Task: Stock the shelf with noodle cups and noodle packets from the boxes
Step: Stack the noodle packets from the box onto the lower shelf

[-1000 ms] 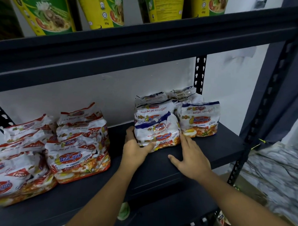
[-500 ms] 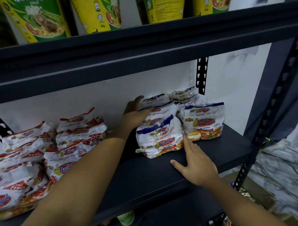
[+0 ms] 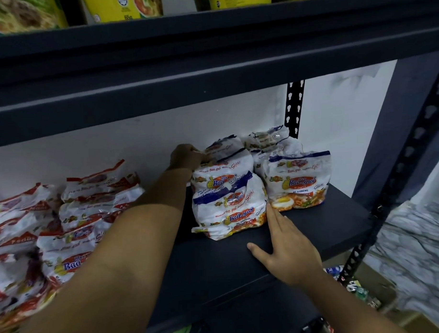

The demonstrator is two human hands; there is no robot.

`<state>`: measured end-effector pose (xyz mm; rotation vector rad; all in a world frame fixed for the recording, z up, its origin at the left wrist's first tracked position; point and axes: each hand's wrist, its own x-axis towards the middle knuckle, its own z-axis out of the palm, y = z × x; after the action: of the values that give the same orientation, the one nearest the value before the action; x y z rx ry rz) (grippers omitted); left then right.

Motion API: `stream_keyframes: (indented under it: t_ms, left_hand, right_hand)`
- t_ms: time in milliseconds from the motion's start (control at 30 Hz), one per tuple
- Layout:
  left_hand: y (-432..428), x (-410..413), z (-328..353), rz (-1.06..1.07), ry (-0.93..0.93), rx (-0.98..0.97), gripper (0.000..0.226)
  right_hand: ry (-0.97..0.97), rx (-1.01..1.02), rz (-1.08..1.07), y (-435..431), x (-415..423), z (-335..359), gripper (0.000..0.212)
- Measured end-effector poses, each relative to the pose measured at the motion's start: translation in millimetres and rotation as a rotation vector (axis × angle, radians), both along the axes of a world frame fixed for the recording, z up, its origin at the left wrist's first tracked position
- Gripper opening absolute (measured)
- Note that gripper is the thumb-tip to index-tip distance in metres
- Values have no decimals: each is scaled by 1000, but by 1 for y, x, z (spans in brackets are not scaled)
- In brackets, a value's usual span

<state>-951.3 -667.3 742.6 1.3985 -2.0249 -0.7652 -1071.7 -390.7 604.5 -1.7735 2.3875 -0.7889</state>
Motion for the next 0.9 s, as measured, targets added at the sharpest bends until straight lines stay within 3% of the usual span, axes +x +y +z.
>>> stream_keyframes:
  t_ms: [167,333,433,533,600,667,767,900]
  left_hand:
    - [-4,1,0,136,71,-72,33]
    - [2,13,5,42,125,78,31]
    - [15,21,9,11,142,112,48]
    - [25,29,7,44,140,-39,62]
    - [35,32,4,15,106,-106,57]
    - [46,36,-3,-85,78,-46,51]
    - [53,40,-16,-219,-15,-73,62]
    - [58,35,-15,-175,11,-83,47]
  right_hand:
    - [12,12,4,0,0,0,106]
    - [21,24,5,0,0,2,106]
    - [14,28,2,1,0,2,106]
    - [13,33,6,1,1,3,106]
    - [17,41,4,1,2,3,106]
    - [19,49,3,1,2,5,106]
    - [17,64,4,1,2,7,107]
    - [19,58,10,0,2,6,107]
